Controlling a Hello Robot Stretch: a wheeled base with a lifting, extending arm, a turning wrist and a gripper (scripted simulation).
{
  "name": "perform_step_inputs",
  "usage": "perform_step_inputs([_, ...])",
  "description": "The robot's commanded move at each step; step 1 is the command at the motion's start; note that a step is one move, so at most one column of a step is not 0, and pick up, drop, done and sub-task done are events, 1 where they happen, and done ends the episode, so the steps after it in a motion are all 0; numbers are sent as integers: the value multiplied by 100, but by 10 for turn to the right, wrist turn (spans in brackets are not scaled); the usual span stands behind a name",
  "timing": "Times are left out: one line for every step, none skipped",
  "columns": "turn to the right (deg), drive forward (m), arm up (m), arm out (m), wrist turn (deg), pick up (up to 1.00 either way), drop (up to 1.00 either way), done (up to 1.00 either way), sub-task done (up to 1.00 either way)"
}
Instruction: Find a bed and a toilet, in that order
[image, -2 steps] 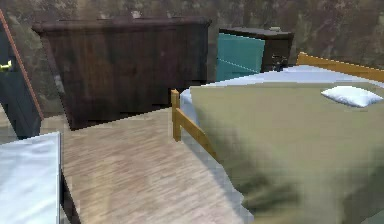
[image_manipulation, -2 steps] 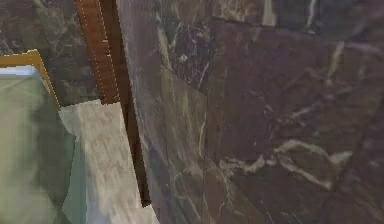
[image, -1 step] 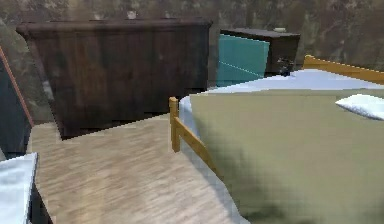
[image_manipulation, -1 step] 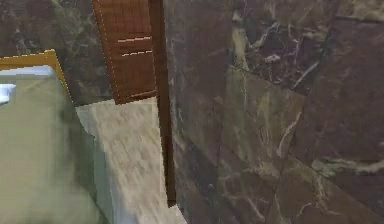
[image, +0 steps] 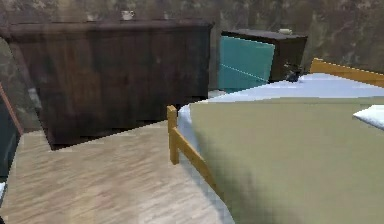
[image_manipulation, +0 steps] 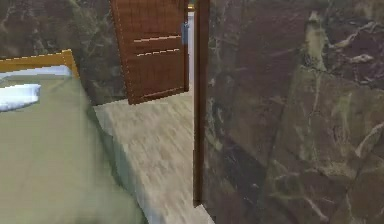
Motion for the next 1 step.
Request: perform_step_inputs([-210,0,0,0,0,0,0,0,0])
